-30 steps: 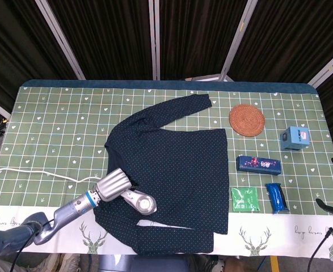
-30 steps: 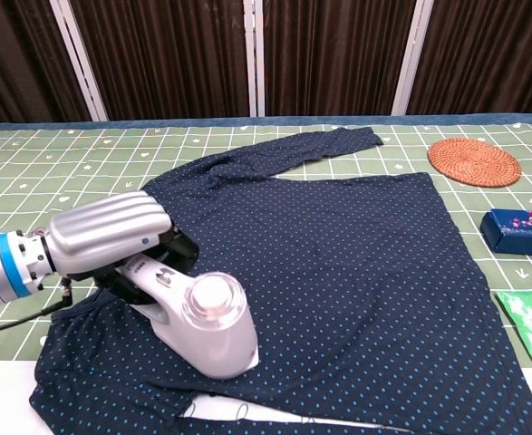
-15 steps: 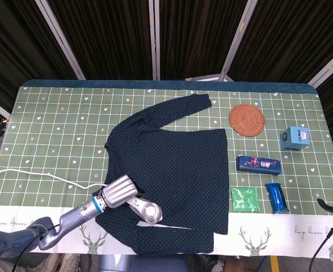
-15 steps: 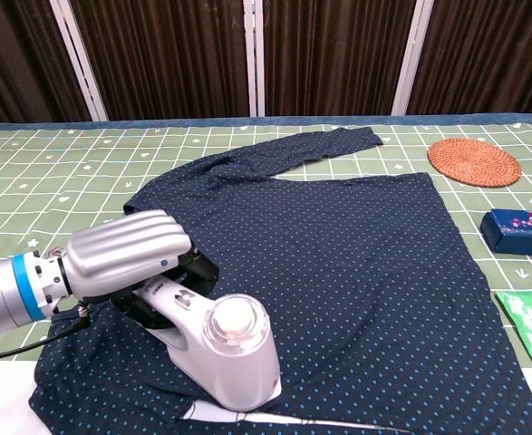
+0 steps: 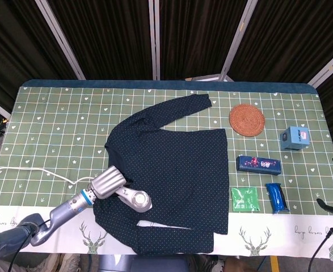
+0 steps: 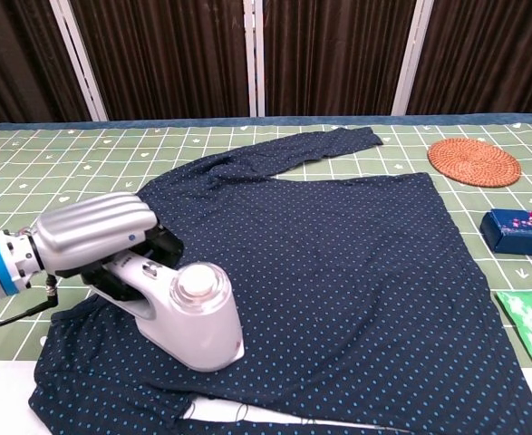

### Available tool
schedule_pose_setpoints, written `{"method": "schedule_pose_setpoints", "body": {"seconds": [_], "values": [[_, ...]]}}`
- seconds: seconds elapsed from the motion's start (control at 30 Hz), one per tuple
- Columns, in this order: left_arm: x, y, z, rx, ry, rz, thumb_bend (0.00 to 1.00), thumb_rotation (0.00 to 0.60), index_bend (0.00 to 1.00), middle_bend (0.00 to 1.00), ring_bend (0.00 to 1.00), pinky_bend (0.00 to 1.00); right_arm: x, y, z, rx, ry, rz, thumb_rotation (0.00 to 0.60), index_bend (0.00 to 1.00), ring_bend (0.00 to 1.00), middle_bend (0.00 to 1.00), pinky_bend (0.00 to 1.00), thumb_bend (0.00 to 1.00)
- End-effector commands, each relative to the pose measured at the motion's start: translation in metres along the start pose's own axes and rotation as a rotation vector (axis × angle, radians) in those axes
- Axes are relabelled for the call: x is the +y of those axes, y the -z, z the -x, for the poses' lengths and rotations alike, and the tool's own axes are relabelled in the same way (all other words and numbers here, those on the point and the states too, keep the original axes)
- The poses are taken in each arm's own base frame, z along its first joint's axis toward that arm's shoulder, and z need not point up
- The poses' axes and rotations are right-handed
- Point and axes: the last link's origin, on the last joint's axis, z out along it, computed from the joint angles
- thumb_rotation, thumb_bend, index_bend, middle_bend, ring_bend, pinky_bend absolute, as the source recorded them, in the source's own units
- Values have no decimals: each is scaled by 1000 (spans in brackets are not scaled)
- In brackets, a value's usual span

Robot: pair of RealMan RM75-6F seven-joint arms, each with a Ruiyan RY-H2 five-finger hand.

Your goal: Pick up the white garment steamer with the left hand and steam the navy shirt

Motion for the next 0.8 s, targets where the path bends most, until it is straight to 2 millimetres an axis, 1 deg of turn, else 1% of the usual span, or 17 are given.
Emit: {"method": "schedule_pose_setpoints", "body": {"seconds": [0.03, 0.17, 0.23, 0.33, 0.5, 0.63, 0.67, 0.73, 0.77, 0.8], "values": [[-14, 6, -2, 0, -2, -43, 362, 600, 879, 910, 810, 997, -1, 0, 0, -2, 0, -1, 600, 0, 0, 0, 0, 0], [-38, 10, -12, 30, -6, -126, 362, 600, 879, 910, 810, 997, -2, 0, 1, -5, 1, -5, 600, 0, 0, 0, 0, 0], [-58, 13, -19, 44, -11, -203, 362, 600, 879, 910, 809, 997, -2, 0, 1, -4, 1, -7, 600, 0, 0, 0, 0, 0], [-78, 16, -24, 44, -15, -279, 362, 600, 879, 910, 810, 997, -2, 1, 1, -4, 0, -7, 600, 0, 0, 0, 0, 0], [-107, 26, -21, 22, -10, -409, 362, 600, 879, 910, 810, 997, -3, 1, 1, -5, 1, -9, 600, 0, 0, 0, 0, 0], [-119, 33, -14, -12, -5, -471, 346, 600, 871, 909, 808, 974, -3, 1, 1, -6, 4, -9, 600, 0, 0, 0, 0, 0], [-120, 33, -13, -16, -8, -476, 316, 600, 855, 900, 799, 952, -3, 1, 2, -6, 4, -9, 600, 0, 0, 0, 0, 0], [-123, 35, -12, -23, -13, -492, 183, 600, 768, 837, 753, 879, -3, 1, 2, -7, 5, -8, 600, 0, 0, 0, 0, 0], [-124, 36, -13, -19, -22, -500, 92, 600, 663, 757, 704, 812, -4, 1, 2, -8, 4, -8, 600, 0, 0, 0, 0, 0], [-125, 37, -13, -14, -32, -506, 23, 600, 523, 639, 623, 714, -4, 1, 2, -9, 4, -9, 600, 0, 0, 0, 0, 0]]}}
